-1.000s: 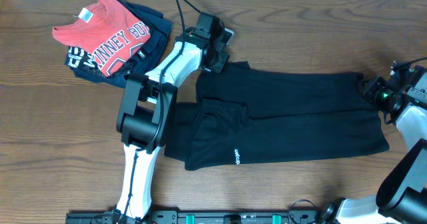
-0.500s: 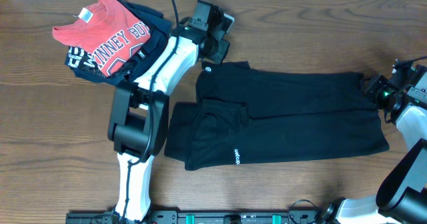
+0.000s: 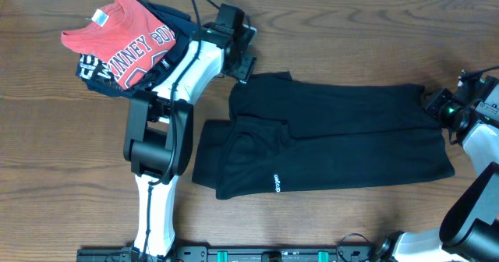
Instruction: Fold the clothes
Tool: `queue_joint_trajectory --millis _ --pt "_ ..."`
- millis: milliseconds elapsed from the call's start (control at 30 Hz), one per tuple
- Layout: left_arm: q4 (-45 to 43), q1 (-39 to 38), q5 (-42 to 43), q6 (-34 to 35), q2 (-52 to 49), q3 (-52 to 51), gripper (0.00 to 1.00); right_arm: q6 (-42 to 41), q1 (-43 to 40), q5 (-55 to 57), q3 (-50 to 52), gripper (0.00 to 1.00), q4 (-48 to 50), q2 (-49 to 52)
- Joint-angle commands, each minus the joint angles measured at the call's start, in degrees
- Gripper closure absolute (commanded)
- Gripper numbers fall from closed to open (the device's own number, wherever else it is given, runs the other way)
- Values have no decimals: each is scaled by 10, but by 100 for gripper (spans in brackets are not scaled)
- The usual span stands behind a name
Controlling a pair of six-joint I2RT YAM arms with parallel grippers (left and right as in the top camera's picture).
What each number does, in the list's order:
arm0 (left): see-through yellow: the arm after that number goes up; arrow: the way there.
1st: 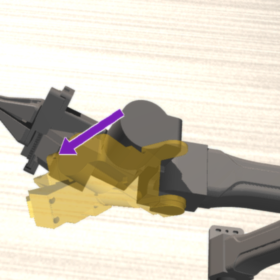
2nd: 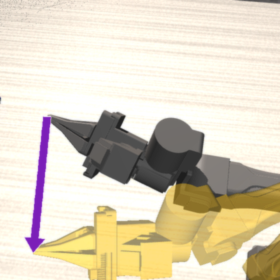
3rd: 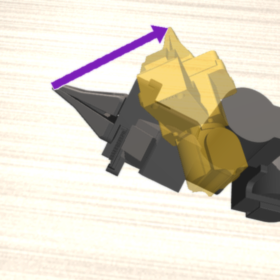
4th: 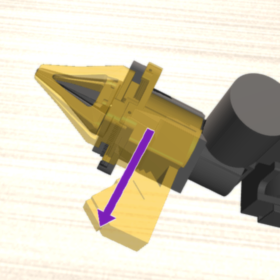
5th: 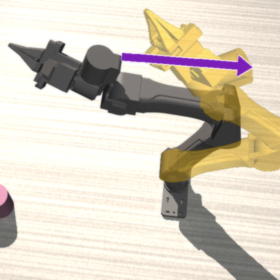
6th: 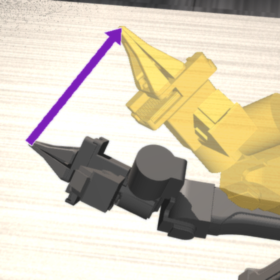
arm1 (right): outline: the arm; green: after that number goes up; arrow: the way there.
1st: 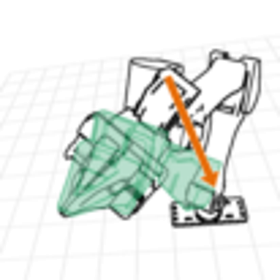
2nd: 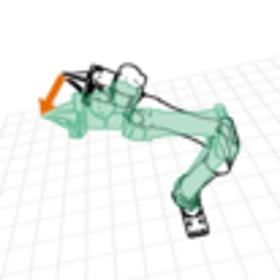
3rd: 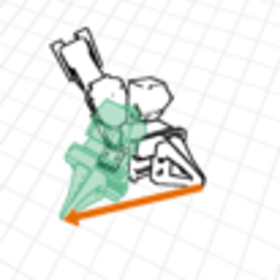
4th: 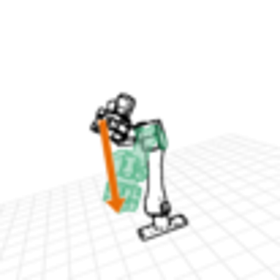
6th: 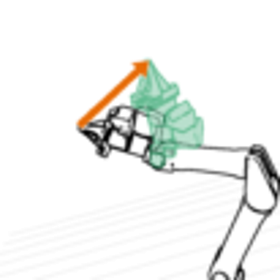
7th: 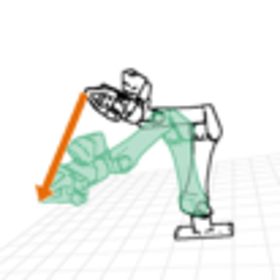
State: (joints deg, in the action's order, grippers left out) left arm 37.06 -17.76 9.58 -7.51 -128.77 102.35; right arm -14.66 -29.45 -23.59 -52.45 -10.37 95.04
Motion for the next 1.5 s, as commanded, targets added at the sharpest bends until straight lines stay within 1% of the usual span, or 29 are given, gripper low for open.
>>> queue_joint_trajectory --millis 0,100,233,300,333,367,400,433,467,500,700,900,1000,1167,1367,1467 --pt "10 7 -11 19 -16 0 36 -3 -2 -5 -5 72 -4 3" --pt "16 7 2 27 -29 0 36 -3 -2 -5 -5 72 -4 3" --pt "17 7 75 27 -38 0 36 -3 -2 -5 -5 72 -6 3" --pt "16 7 77 27 -38 0 36 -3 -2 -5 -5 72 -6 3" --pt "15 7 78 27 -38 0 40 -3 -2 -5 -5 72 -6 3" --pt "13 7 78 27 -38 0 47 -3 -2 -5 -5 72 -6 3" --pt "10 7 78 27 -38 0 58 -3 -2 -5 -5 72 -6 3" --pt "7 7 78 27 -38 0 72 -3 -2 -5 -5 72 -6 3" --pt "3 7 78 27 -38 0 88 -3 -2 -5 -5 72 -6 3" --pt "-1 7 78 27 -36 0 94 -3 -2 -5 -5 72 -6 3" --pt "-18 7 77 15 0 9 94 -3 -2 -5 -5 71 10 3" --pt "-42 7 78 15 71 21 94 -3 -2 -4 -5 70 51 3" --pt "-46 7 78 15 90 21 94 -3 -2 -4 -5 69 72 3" --pt "-28 7 78 16 93 20 94 -3 -2 -4 -5 68 108 11" --pt "-6 7 78 16 93 20 94 -6 -2 -4 -5 66 145 47" --pt "-1 7 78 16 93 20 94 -11 -2 -4 -5 62 164 77"
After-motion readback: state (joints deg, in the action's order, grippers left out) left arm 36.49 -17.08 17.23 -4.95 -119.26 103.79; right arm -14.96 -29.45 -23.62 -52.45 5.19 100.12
